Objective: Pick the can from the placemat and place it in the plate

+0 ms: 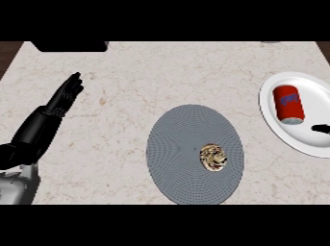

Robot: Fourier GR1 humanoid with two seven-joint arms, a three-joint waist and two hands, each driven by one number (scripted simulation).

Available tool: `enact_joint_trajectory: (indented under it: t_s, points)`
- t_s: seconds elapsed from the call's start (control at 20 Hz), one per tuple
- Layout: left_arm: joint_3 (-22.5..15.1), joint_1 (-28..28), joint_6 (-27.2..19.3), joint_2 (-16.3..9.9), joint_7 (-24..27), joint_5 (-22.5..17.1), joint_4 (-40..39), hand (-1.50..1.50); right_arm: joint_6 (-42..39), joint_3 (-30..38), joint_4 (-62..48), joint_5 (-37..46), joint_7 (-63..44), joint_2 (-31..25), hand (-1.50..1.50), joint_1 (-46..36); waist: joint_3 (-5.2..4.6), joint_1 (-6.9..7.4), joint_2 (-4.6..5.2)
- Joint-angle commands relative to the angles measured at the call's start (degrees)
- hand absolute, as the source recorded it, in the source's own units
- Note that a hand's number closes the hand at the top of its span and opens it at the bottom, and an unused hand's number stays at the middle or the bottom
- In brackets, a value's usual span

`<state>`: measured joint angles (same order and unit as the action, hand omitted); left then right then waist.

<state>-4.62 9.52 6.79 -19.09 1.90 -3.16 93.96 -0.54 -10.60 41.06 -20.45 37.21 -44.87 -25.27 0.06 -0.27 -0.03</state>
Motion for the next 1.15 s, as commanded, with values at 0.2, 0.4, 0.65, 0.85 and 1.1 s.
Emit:
enact_joint_trajectory:
  t_s: [0.2, 0.4, 0.65, 0.85, 1.1]
  points:
    - [-0.3, -0.1, 0.7, 1.1, 1.5, 1.4, -1.1, 0.0, -24.4, 9.3, -8.9, -8.9, 6.2, -7.3, -1.5, 3.3, 0.02, 0.34, 0.24]
    - [-0.9, -0.9, 0.4, 2.0, -1.1, 2.1, 1.8, 0.0, -33.0, 10.9, -14.5, -6.9, 11.2, -12.3, -1.5, 5.5, 0.05, 0.63, 0.17]
    - [1.2, 2.5, 1.1, 1.4, -2.4, 1.5, -0.2, 0.0, -36.0, 11.2, -18.6, -4.2, 13.3, -13.9, -1.5, 3.2, 0.13, 1.1, 0.41]
    - [1.1, 0.8, 2.0, 1.5, 0.2, 1.6, -0.7, 0.0, -36.8, 11.9, -19.9, -3.2, 18.2, -15.0, -1.5, 6.4, 0.25, 1.19, 0.52]
    - [1.3, -1.0, 2.0, 2.0, 0.5, 1.3, 0.2, 0.0, -39.6, 11.8, -15.9, -3.1, 17.5, -17.5, -1.5, 7.7, 0.15, 0.82, 0.24]
